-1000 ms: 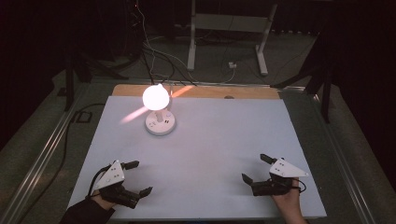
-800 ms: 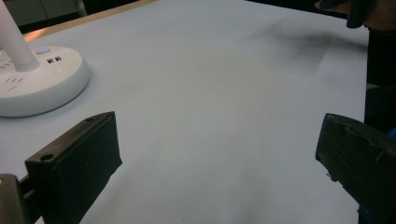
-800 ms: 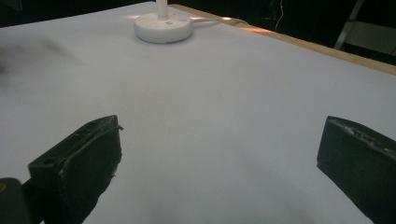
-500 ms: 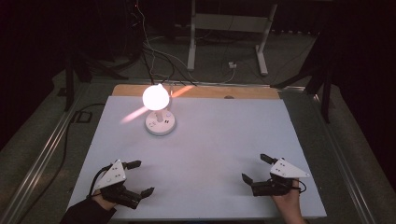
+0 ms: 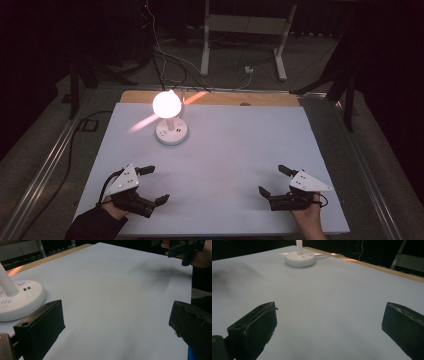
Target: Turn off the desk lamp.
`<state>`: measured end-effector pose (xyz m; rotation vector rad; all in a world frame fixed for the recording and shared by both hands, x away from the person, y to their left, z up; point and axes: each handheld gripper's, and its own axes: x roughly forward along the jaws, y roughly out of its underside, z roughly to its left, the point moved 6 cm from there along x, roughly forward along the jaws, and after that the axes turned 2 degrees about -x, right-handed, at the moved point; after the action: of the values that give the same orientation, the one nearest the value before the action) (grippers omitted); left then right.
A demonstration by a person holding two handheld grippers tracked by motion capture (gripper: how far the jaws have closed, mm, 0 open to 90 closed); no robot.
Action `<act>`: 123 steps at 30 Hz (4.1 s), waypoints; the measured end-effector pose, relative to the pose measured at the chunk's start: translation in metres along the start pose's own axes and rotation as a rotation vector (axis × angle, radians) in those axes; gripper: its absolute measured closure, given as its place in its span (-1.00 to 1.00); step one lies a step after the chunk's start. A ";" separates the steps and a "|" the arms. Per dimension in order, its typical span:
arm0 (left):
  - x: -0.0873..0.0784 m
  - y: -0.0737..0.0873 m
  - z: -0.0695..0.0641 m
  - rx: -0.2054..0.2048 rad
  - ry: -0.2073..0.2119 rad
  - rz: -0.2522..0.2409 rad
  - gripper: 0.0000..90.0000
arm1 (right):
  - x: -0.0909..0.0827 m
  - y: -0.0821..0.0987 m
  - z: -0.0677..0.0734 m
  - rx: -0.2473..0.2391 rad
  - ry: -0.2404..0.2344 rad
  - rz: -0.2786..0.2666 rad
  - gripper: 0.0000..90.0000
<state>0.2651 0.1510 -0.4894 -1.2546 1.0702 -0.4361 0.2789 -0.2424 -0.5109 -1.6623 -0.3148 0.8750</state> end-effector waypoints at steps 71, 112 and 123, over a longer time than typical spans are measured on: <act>0.094 -0.049 0.091 -0.187 -0.254 0.004 -0.98 | -0.003 -0.002 0.001 0.019 -0.023 -0.021 -1.00; 0.124 -0.013 0.140 -0.201 -0.424 0.152 1.00 | -0.003 -0.001 0.001 0.022 -0.024 -0.021 -1.00; 0.127 -0.009 0.143 -0.216 -0.430 0.164 1.00 | -0.003 -0.001 0.000 0.025 -0.025 -0.020 -1.00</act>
<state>0.4480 0.1277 -0.5417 -1.3596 0.8554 0.0788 0.2769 -0.2435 -0.5089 -1.6237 -0.3361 0.8815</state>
